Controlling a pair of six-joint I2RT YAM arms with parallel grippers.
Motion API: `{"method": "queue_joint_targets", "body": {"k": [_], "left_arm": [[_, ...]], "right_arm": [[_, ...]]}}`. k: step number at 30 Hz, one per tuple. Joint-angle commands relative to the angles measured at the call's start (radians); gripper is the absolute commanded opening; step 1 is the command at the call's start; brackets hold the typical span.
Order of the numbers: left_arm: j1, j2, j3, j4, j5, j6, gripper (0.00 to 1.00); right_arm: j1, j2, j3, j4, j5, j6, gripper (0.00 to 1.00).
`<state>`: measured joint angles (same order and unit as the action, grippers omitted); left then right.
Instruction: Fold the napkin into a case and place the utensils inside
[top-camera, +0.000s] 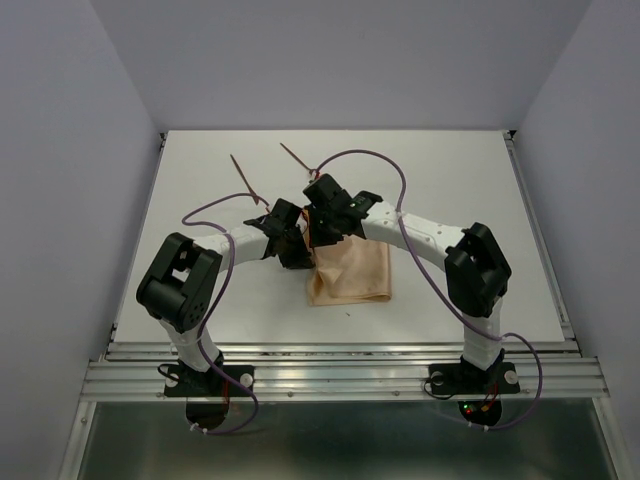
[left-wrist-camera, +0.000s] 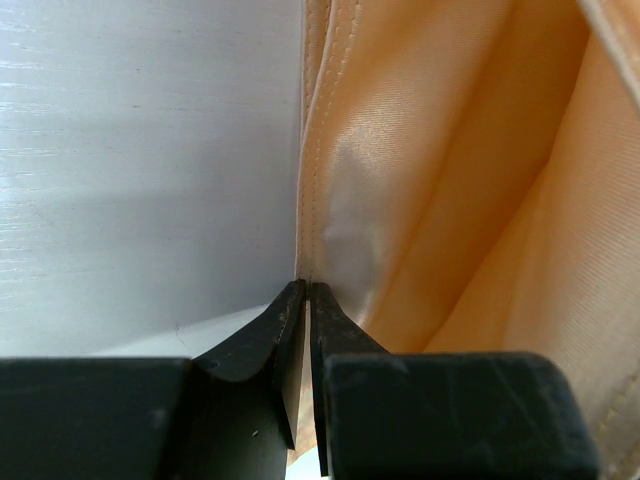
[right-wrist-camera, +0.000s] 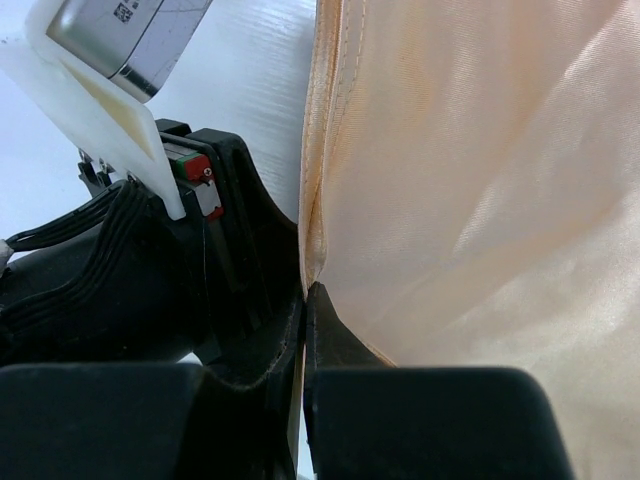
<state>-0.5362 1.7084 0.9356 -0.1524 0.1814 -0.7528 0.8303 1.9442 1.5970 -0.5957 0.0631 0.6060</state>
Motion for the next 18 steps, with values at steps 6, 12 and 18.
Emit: {"method": "queue_joint_targets", "body": {"k": [6,12,18], "left_arm": [[0.016,-0.004,0.009,-0.018,-0.053,0.033,0.18],[0.016,0.010,0.002,-0.006,-0.043,0.035,0.18],[0.016,0.014,-0.011,0.004,-0.039,0.030,0.18]], "right_arm": [[0.010,-0.013,0.031,0.031,-0.028,-0.002,0.01],[0.010,-0.027,0.021,0.034,-0.029,0.001,0.01],[0.010,-0.010,0.027,0.031,-0.051,0.014,0.01]]}}
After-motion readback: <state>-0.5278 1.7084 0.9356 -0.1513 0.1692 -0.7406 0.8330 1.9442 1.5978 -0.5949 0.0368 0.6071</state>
